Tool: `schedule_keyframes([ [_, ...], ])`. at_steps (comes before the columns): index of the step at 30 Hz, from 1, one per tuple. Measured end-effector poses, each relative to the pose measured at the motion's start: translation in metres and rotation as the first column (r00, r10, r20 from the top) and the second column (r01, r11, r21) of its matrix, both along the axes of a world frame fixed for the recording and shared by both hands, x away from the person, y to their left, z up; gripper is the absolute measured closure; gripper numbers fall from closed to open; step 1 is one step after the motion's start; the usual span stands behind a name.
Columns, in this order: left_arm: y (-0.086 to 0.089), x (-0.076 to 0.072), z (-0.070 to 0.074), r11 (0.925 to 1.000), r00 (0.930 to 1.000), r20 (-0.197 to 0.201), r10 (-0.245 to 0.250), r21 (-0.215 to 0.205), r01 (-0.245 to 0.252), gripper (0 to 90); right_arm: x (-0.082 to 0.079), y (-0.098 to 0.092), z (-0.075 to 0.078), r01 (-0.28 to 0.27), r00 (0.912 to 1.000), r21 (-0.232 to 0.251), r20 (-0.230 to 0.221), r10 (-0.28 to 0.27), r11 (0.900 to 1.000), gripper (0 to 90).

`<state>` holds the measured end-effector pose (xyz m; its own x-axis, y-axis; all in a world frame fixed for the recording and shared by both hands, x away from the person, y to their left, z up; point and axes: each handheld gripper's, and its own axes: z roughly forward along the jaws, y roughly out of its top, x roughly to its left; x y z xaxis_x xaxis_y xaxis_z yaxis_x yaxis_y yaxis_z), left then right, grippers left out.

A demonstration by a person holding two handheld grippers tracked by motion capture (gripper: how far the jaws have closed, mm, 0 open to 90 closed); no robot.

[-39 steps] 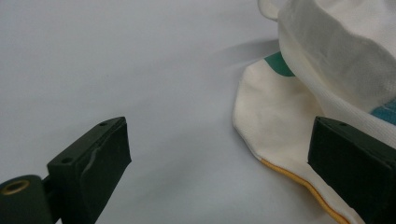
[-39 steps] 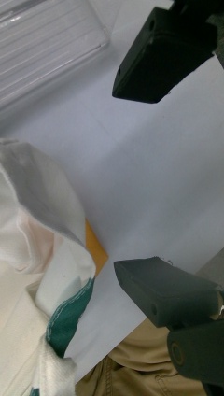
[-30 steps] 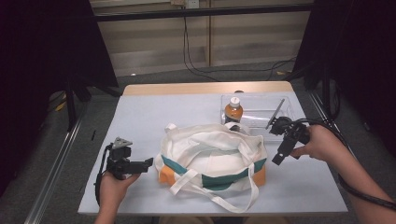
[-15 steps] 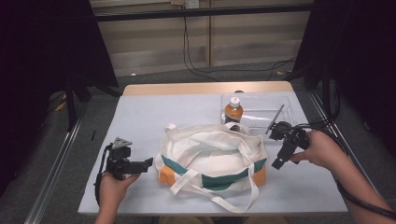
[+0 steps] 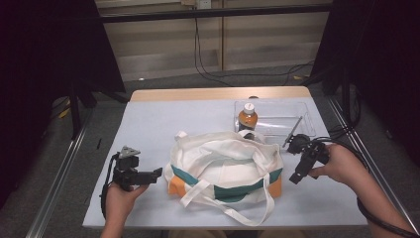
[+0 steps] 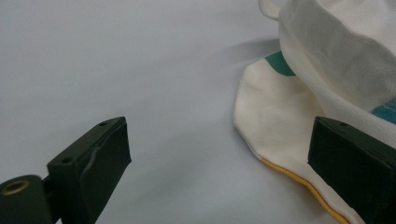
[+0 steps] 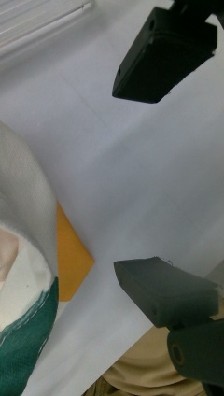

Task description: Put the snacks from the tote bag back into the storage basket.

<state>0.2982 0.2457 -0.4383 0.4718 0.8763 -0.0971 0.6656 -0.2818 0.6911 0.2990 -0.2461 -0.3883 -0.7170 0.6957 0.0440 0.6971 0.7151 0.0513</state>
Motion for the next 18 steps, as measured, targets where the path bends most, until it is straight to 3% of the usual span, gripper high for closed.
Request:
schedule_keyframes([
  [9,0.000,0.000,-0.001,1.0000,1.0000,-0.002,0.006,-0.008,-0.006,5.6,-0.004,-0.003,-0.009,0.010,1.0000,0.003,0.000,-0.010,1.000,13.8],
  [18,-0.001,0.000,-0.001,1.0000,1.0000,-0.005,0.002,-0.006,-0.002,5.6,-0.009,-0.008,-0.018,0.030,0.9994,0.035,0.017,-0.030,0.999,13.8],
])
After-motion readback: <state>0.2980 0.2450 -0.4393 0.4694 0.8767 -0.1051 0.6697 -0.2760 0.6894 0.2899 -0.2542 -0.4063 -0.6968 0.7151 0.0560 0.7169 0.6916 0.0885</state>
